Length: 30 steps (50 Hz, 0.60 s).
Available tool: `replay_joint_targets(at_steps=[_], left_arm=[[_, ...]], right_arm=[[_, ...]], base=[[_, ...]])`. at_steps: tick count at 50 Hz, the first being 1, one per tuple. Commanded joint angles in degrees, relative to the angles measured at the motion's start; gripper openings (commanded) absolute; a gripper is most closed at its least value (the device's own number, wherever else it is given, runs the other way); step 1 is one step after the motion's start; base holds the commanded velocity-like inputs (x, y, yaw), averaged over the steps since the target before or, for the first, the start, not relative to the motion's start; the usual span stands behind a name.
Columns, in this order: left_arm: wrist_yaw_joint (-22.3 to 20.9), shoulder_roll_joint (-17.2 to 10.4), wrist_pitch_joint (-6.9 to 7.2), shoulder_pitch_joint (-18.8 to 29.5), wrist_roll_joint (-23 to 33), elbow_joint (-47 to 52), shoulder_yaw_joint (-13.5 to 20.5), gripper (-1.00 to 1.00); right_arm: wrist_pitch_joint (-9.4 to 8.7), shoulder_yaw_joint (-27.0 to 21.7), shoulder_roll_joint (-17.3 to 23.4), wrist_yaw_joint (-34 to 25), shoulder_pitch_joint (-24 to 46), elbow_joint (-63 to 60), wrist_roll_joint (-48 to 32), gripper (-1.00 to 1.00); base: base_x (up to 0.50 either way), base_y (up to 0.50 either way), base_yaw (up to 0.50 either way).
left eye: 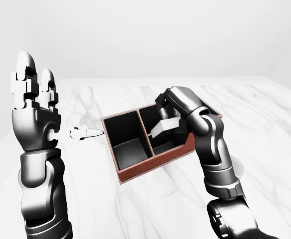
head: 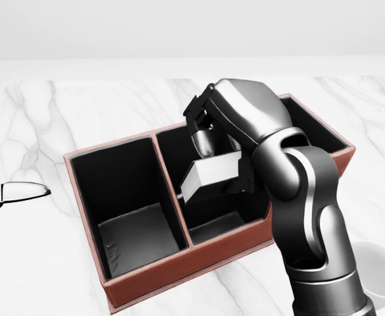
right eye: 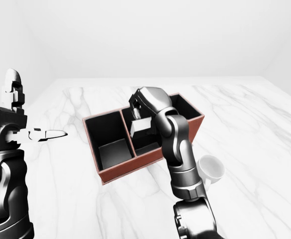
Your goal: Pick up the book and place it in the front compartment of the caddy.
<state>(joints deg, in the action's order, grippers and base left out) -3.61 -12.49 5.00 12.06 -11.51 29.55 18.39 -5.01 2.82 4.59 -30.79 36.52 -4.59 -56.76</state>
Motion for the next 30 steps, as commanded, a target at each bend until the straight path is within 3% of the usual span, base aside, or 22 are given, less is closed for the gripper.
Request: replay_joint_targets(at_steps=[1,30], left_arm=[[-0.07,0.05,0.0,-0.07,0.01,0.22,0.06,1.0],[-0.41,0.68,0.0,-0.35,0.86,-0.08,-0.79,1.0]], right_arm=[[0.01,-0.46,0.14,1.71,2.4,1.88,-0.92,-1.0],[0.01,-0.56,0.56,3.98,7.37,8.62,-0.56,-1.0]], base=[[0.0,0.0,0.0],[0.0,0.0,0.0]])
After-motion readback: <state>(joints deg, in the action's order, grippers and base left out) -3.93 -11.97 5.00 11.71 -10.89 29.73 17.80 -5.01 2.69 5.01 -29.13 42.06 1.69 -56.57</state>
